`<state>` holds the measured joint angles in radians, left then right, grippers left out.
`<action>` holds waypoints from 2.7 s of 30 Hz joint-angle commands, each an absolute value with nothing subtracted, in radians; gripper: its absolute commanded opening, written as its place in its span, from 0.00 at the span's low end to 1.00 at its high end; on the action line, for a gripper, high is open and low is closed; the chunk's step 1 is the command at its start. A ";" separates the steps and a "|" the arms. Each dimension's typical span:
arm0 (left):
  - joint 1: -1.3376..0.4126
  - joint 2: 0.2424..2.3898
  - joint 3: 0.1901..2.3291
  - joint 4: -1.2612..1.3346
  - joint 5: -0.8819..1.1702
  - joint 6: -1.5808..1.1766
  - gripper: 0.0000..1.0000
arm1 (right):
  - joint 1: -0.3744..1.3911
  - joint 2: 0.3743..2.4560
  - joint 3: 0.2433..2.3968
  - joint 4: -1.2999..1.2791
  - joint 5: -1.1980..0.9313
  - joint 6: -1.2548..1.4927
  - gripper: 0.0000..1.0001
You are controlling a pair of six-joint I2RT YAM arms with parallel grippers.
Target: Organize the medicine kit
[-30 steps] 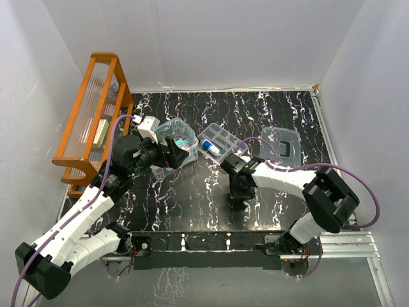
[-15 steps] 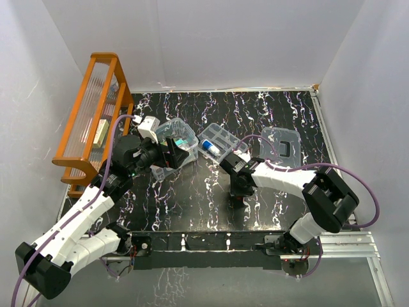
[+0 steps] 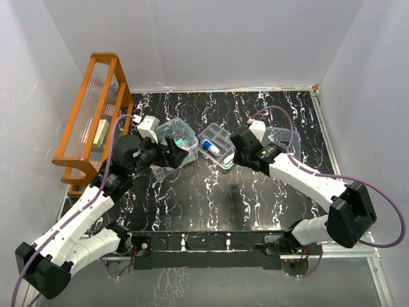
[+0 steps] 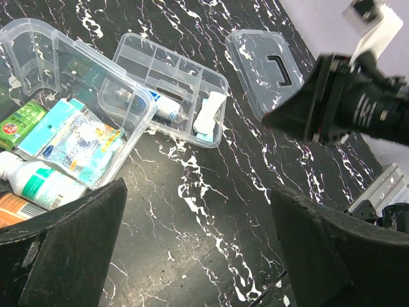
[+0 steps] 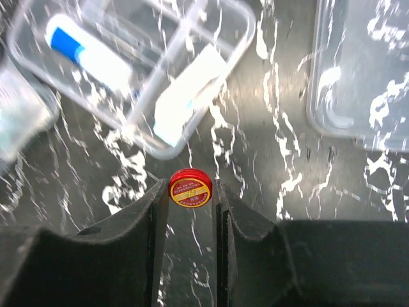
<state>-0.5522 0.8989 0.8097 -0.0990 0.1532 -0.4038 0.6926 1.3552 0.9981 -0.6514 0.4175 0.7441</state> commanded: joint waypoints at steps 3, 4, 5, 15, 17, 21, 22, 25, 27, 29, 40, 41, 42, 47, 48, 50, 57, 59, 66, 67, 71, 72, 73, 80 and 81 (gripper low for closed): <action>-0.556 0.879 0.857 -0.098 0.141 -0.387 0.94 | 0.577 1.401 1.127 -0.503 0.449 0.703 0.23; -0.556 0.878 0.856 -0.099 0.140 -0.385 0.94 | 0.563 1.425 1.145 -0.484 0.444 0.693 0.23; -0.556 0.879 0.856 -0.100 0.140 -0.385 0.94 | 0.550 1.455 1.160 -0.462 0.438 0.682 0.23; -0.555 0.883 0.862 -0.116 0.143 -0.388 0.94 | 0.490 1.748 1.345 -0.393 0.389 0.621 0.23; -0.556 0.882 0.862 -0.118 0.154 -0.387 0.94 | 0.487 1.794 1.367 -0.383 0.386 0.614 0.23; -0.555 0.884 0.863 -0.123 0.153 -0.383 0.94 | 0.475 1.857 1.410 -0.378 0.353 0.603 0.23; -0.555 0.884 0.865 -0.125 0.152 -0.382 0.94 | 0.474 1.869 1.418 -0.379 0.349 0.603 0.23; -0.555 0.885 0.865 -0.124 0.149 -0.382 0.94 | 0.471 1.896 1.427 -0.378 0.343 0.603 0.23; -0.556 0.884 0.864 -0.123 0.149 -0.383 0.94 | 0.468 1.914 1.432 -0.379 0.342 0.603 0.23; -0.556 0.884 0.861 -0.123 0.149 -0.386 0.94 | 0.463 1.928 1.437 -0.378 0.341 0.602 0.23; -0.556 0.890 0.867 -0.122 0.149 -0.385 0.94 | 0.452 2.002 1.490 -0.384 0.346 0.589 0.23; -0.555 0.892 0.869 -0.124 0.149 -0.383 0.94 | 0.452 2.006 1.492 -0.387 0.343 0.589 0.23; -0.555 0.894 0.871 -0.124 0.149 -0.383 0.94 | 0.451 2.008 1.493 -0.390 0.341 0.592 0.23; -0.556 0.891 0.866 -0.125 0.150 -0.386 0.94 | 0.451 2.005 1.488 -0.421 0.340 0.605 0.23; -0.555 0.890 0.864 -0.126 0.150 -0.387 0.94 | 0.451 2.003 1.487 -0.429 0.338 0.607 0.23; -0.555 0.887 0.864 -0.127 0.149 -0.387 0.94 | 0.450 1.999 1.485 -0.444 0.333 0.610 0.23; -0.555 0.886 0.862 -0.122 0.148 -0.387 0.94 | 0.451 2.019 1.545 -0.553 0.304 0.598 0.26; -0.555 0.890 0.864 -0.121 0.149 -0.387 0.94 | 0.450 2.034 1.570 -0.588 0.288 0.593 0.27; -0.555 0.889 0.863 -0.122 0.150 -0.387 0.94 | 0.451 2.075 1.606 -0.655 0.285 0.588 0.28; -0.555 0.889 0.864 -0.123 0.150 -0.387 0.94 | 0.451 2.078 1.607 -0.656 0.286 0.588 0.29; -0.555 0.888 0.864 -0.127 0.148 -0.385 0.94 | 0.451 2.080 1.613 -0.669 0.311 0.598 0.29; -0.555 0.888 0.862 -0.127 0.147 -0.385 0.94 | 0.450 2.078 1.614 -0.669 0.316 0.601 0.29; -0.556 0.889 0.862 -0.127 0.147 -0.385 0.94 | 0.451 2.074 1.612 -0.668 0.323 0.604 0.29; -0.554 0.892 0.860 -0.123 0.149 -0.385 0.94 | 0.450 2.022 1.565 -0.595 0.357 0.614 0.29; -0.555 0.892 0.859 -0.123 0.149 -0.385 0.94 | 0.450 2.022 1.565 -0.595 0.362 0.616 0.29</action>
<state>-0.5522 0.8997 0.8253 -0.1295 0.1455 -0.3935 0.4561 2.0609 1.5787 -0.6235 0.2970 0.6079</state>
